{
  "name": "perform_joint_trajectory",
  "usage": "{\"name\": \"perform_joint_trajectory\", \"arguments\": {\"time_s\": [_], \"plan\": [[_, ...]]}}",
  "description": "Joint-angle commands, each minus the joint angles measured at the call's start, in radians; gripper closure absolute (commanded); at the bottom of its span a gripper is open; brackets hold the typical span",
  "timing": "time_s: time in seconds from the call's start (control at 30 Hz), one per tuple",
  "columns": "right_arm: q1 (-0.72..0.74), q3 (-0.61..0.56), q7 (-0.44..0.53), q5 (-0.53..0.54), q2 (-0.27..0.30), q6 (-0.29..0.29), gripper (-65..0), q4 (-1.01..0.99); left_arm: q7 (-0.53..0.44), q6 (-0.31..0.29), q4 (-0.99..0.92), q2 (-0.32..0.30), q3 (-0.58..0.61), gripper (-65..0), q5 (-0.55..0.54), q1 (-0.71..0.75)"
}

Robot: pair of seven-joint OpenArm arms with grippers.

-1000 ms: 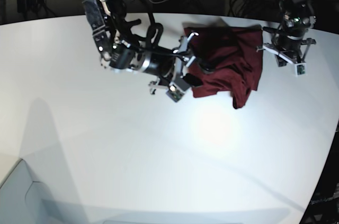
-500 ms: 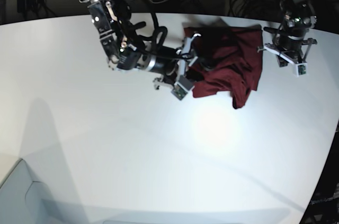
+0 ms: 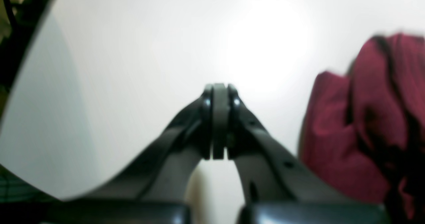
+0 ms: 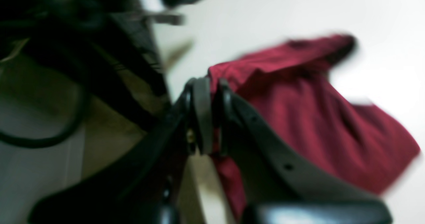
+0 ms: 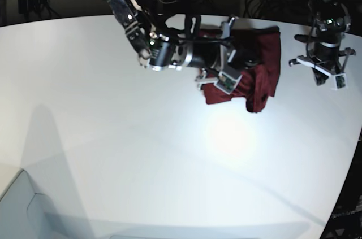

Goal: Layout the t-shirt on the table in an organized manner, then fold the t-shirt properly
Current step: 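Press the folded stack flat with the right gripper while the left gripper holds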

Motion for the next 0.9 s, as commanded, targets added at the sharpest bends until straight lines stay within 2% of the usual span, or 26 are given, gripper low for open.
{"name": "perform_joint_trajectory", "arguments": {"time_s": [0.0,0.17,0.27,0.4,0.5,0.57,0.63,0.7,0.77,0.87], "plan": [[0.009,-0.025,0.025,0.02,-0.009,0.007,0.0,0.034,-0.02,0.005,0.031,-0.012,-0.028,0.0,-0.002,-0.003],[0.004,-0.12,0.025,0.02,-0.015,0.007,-0.1,0.051,-0.02,0.005,0.065,-0.02,-0.115,0.0,-0.002,0.001],[0.007,-0.154,0.031,0.02,-0.015,0.004,-8.6,0.031,-0.02,0.005,0.061,-0.046,-0.152,0.0,-0.002,0.004],[0.007,-0.157,0.032,0.02,-0.018,0.004,-22.4,0.036,-0.02,0.004,0.056,-0.051,-0.202,0.0,-0.003,0.018],[0.003,-0.151,0.032,0.023,-0.027,0.004,-28.1,0.056,-0.02,0.002,0.056,-0.051,-0.213,-0.1,-0.003,0.02],[0.001,-0.15,0.032,0.023,-0.024,0.004,-30.1,0.072,-0.02,-0.036,0.054,-0.051,-0.213,-0.1,-0.003,0.018],[0.001,-0.148,0.032,0.023,-0.02,0.004,-30.2,0.086,-0.02,-0.102,0.054,-0.046,-0.216,-0.4,-0.003,0.017],[0.001,-0.134,0.032,0.021,0.006,0.004,-30.2,0.092,-0.019,-0.151,0.064,-0.04,-0.218,-0.5,-0.003,0.015],[0.001,-0.099,0.032,0.021,0.016,0.004,-30.2,0.089,-0.019,-0.194,0.064,-0.014,-0.213,-0.5,-0.014,0.014],[-0.012,-0.004,0.028,0.021,0.04,0.004,-30.2,0.089,-0.005,-0.242,0.105,0.027,-0.209,-0.5,-0.086,0.009]]}}
